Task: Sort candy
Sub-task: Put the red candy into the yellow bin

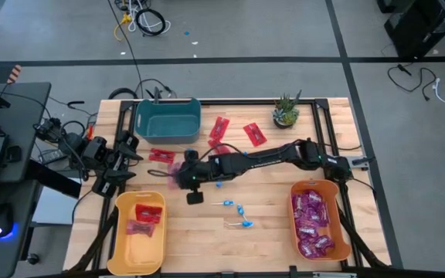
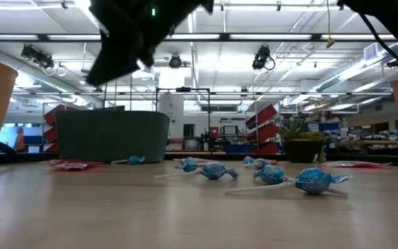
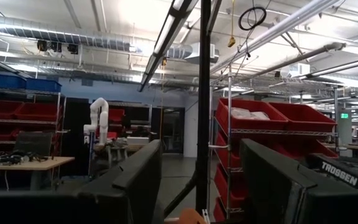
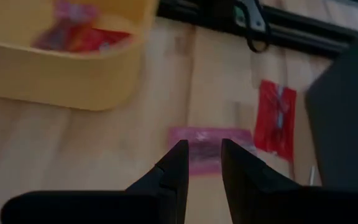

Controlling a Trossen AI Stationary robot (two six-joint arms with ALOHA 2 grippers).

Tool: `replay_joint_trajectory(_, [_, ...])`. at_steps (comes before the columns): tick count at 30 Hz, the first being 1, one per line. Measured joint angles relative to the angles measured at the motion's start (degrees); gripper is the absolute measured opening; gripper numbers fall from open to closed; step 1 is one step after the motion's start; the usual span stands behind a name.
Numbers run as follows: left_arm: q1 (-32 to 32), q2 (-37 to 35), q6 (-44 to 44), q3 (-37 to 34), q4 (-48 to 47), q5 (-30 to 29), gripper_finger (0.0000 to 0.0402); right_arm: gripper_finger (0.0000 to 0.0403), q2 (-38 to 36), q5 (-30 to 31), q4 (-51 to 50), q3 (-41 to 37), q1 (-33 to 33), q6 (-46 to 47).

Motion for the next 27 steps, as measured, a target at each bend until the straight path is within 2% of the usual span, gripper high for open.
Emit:
replay_joint_trajectory(7, [0.01,0.00,0.01,0.00,-0.07,0.00,0.0218,0.0081,0.11,-3.36,19.23,-12.68,-3.24,3.37])
replay_joint_trajectory(13, [0.01,0.00,0.88,0.00,-0.40,0.00,0.0218,0.0091,0.22,-4.46,36.09,-21.73,-3.43,5.80])
replay_joint_trajectory(20, [0.01,0.00,2.98,0.00,-0.22,-0.04,0.0218,0.0104,0.22,-4.28,43.55,-26.21,-2.52,9.30])
replay_joint_trajectory(27, [0.01,0.00,3.03,0.00,-0.18,-0.15,0.0218,0.0112,0.22,-1.46,47.91,-28.25,-1.79,11.64])
